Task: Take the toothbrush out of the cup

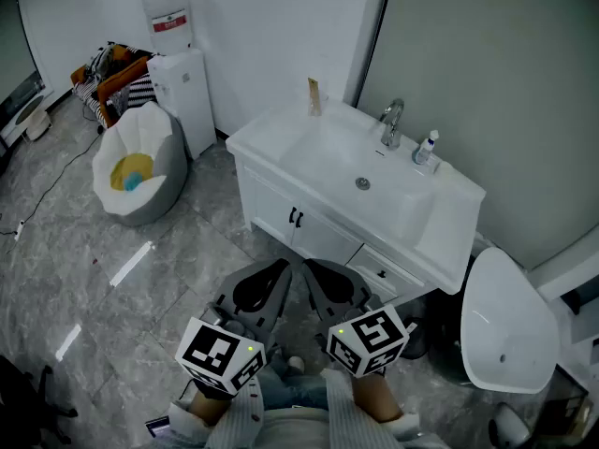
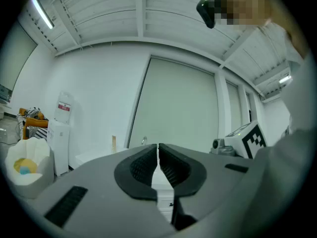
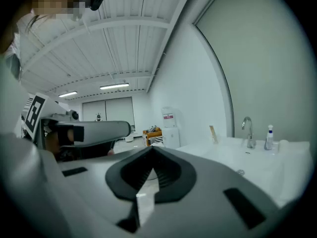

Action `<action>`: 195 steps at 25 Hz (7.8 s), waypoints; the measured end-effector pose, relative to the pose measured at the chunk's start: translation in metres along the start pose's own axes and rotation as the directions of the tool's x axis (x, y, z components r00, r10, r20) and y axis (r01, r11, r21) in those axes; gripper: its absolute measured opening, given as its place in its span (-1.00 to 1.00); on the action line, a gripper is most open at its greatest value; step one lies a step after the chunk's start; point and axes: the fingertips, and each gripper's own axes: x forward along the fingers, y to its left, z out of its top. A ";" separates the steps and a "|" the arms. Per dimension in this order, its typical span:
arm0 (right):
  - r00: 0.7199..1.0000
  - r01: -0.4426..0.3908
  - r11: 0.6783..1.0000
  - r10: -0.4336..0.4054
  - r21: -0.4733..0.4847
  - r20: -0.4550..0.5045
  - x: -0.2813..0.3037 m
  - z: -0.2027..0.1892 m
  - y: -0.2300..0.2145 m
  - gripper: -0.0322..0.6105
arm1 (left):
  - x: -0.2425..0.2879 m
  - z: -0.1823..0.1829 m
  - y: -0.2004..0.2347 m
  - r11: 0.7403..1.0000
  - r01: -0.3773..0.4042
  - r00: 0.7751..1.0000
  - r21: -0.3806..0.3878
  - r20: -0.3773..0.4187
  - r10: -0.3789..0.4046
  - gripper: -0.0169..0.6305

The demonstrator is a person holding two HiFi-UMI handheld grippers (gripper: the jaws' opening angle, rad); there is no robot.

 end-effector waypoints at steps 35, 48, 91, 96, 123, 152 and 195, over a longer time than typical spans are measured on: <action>0.999 0.000 0.996 0.004 0.086 -0.046 0.091 -0.010 -0.091 -0.87 | 0.097 -0.004 0.095 0.999 -0.050 0.998 0.009 -0.045 0.051 -0.87; 0.997 0.080 0.991 -0.078 0.106 -0.021 0.196 0.021 -0.138 -0.87 | 0.158 0.020 0.202 1.000 0.005 0.999 0.022 -0.052 -0.004 -0.87; 0.970 0.237 0.959 -0.225 0.158 -0.088 0.394 0.040 -0.326 -0.87 | 0.354 0.028 0.392 0.998 0.056 0.992 -0.008 -0.112 -0.056 -0.87; 0.967 0.252 0.953 -0.240 0.167 -0.091 0.416 0.053 -0.368 -0.87 | 0.408 0.033 0.405 0.997 0.082 0.988 -0.007 -0.128 -0.082 -0.87; 0.920 0.391 0.896 -0.372 0.210 -0.123 0.446 0.061 -0.483 -0.87 | 0.544 0.008 0.416 0.966 0.259 0.935 0.000 -0.252 -0.251 -0.87; 0.854 0.520 0.810 -0.482 0.273 -0.197 0.431 0.031 -0.525 -0.87 | 0.612 -0.011 0.417 0.940 0.339 0.914 0.037 -0.248 -0.320 -0.86; 0.825 0.558 0.755 -0.459 0.345 -0.331 0.441 -0.029 -0.564 -0.87 | 0.656 -0.127 0.419 0.867 0.487 0.803 0.100 -0.442 -0.400 -0.10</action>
